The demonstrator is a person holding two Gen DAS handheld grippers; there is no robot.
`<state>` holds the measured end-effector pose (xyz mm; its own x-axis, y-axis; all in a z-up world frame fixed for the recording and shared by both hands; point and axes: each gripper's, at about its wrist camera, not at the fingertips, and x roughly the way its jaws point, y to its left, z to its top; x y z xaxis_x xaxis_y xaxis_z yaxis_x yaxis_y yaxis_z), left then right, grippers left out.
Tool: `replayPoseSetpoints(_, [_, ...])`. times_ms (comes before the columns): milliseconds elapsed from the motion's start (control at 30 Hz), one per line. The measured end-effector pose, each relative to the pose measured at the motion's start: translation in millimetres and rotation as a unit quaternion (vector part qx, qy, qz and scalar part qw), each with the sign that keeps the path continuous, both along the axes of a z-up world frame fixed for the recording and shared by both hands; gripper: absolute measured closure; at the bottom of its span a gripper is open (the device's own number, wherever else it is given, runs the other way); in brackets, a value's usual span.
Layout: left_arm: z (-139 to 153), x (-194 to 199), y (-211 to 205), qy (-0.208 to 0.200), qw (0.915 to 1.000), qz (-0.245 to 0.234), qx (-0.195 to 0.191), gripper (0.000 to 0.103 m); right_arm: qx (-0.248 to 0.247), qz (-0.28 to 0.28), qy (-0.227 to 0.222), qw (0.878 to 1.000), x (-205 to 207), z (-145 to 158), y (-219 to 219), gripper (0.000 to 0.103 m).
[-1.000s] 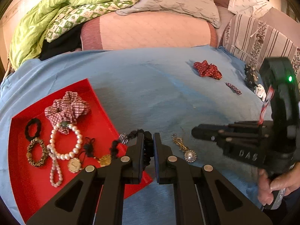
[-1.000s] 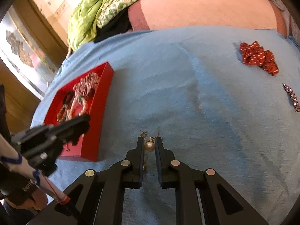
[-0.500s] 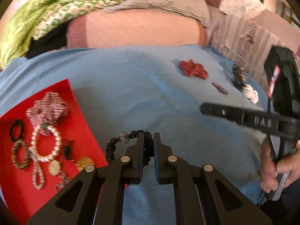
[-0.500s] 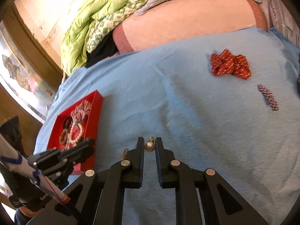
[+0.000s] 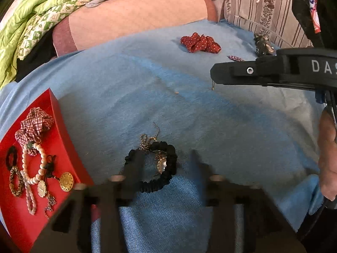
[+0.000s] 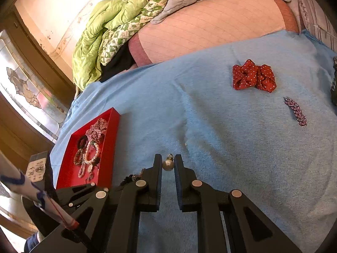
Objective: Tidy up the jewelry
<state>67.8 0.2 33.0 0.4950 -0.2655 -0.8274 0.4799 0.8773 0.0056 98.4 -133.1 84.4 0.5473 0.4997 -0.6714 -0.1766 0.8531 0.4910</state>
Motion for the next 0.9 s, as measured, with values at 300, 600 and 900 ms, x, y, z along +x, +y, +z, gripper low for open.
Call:
replayPoseSetpoints(300, [-2.3, -3.7, -0.1, 0.003, 1.0000, -0.003, 0.008, 0.053, 0.006, 0.007, -0.002, 1.000, -1.0, 2.4, 1.8, 0.090])
replayPoseSetpoints(600, [-5.6, 4.0, 10.2, 0.016, 0.9998, 0.012, -0.006, 0.056, 0.017, 0.020, 0.005, 1.000, -2.5, 0.1, 7.1, 0.090])
replayPoseSetpoints(900, [-3.2, 7.9, 17.5, 0.012, 0.9997, 0.020, -0.012, 0.085, 0.020, 0.024, 0.005, 1.000, -3.2, 0.3, 9.8, 0.090])
